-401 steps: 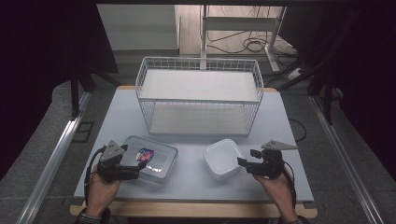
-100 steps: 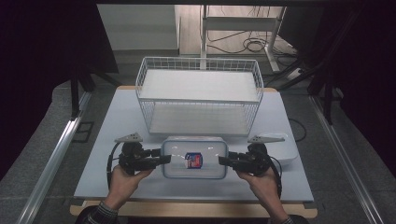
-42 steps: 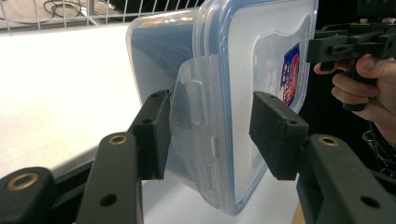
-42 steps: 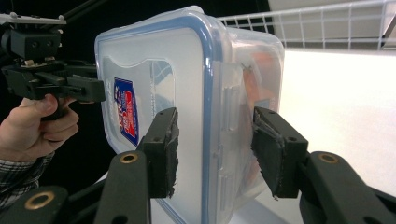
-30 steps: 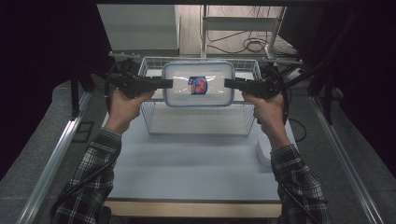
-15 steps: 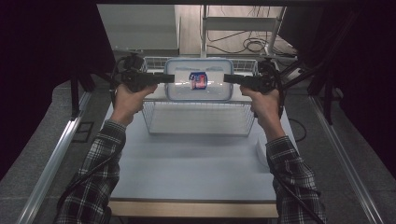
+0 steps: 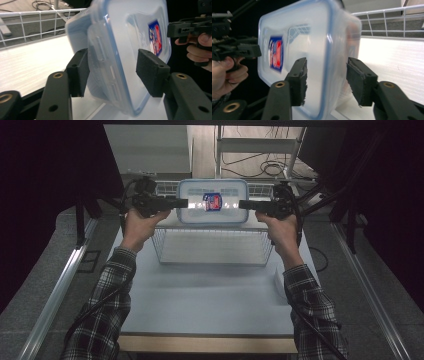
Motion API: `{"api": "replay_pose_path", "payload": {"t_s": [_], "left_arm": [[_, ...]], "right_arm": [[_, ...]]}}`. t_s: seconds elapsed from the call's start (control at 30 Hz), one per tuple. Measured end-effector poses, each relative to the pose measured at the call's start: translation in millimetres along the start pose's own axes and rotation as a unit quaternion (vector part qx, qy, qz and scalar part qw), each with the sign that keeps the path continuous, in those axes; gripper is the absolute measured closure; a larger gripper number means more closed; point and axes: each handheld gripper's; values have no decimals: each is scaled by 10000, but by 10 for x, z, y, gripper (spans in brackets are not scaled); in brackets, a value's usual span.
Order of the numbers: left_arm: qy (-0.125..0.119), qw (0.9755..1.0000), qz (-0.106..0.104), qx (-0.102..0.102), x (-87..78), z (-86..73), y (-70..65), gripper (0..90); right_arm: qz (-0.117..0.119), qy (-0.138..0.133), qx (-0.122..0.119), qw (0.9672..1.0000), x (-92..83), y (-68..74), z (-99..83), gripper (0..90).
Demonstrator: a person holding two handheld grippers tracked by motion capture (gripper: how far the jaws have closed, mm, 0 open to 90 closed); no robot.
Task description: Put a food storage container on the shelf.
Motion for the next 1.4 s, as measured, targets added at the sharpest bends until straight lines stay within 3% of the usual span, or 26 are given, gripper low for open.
{"api": "replay_pose_path", "payload": {"t_s": [0.03,0.17,0.43,0.5,0.53,0.57,0.83,0.93,1.1,1.2,1.4], "left_arm": [[36,10000,11,-39,11,-2,11,406],[-55,9997,-166,-178,20,-37,97,409],[-102,9990,-243,-350,42,-63,185,378],[-87,9992,-202,-323,42,-56,199,369],[-71,9995,-46,-305,35,-45,191,366],[-2,9995,239,-199,25,-27,183,354],[-22,9982,550,-233,61,-36,186,344],[-58,9982,546,-245,64,-43,185,343],[-109,9972,727,-104,20,-65,157,337],[-178,9979,604,-119,-30,-95,146,309],[-240,9987,441,80,-86,-198,72,249]], "right_arm": [[-129,62,-84,9999,31,9,-16,523],[-134,65,-27,9999,60,-6,-27,525],[-254,137,-87,9995,57,-17,-56,543],[-242,131,-65,9996,61,-23,-52,543],[-237,129,-52,9996,61,-22,-51,543],[-238,86,-47,9997,59,-14,-49,543],[-398,-202,-66,9990,82,14,-21,548],[-429,-220,-79,9988,92,12,-6,540],[-458,-285,-86,9985,83,15,-17,537],[-400,-315,-109,9986,64,20,-17,529],[-305,-323,-242,9987,0,54,-41,463]]}}
Point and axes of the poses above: each handheld gripper's, and its own axes: x roughly forward along the jaws, z roughly out of its top, y roughly to its left, and after that the axes turned 10 degrees about x, right-handed
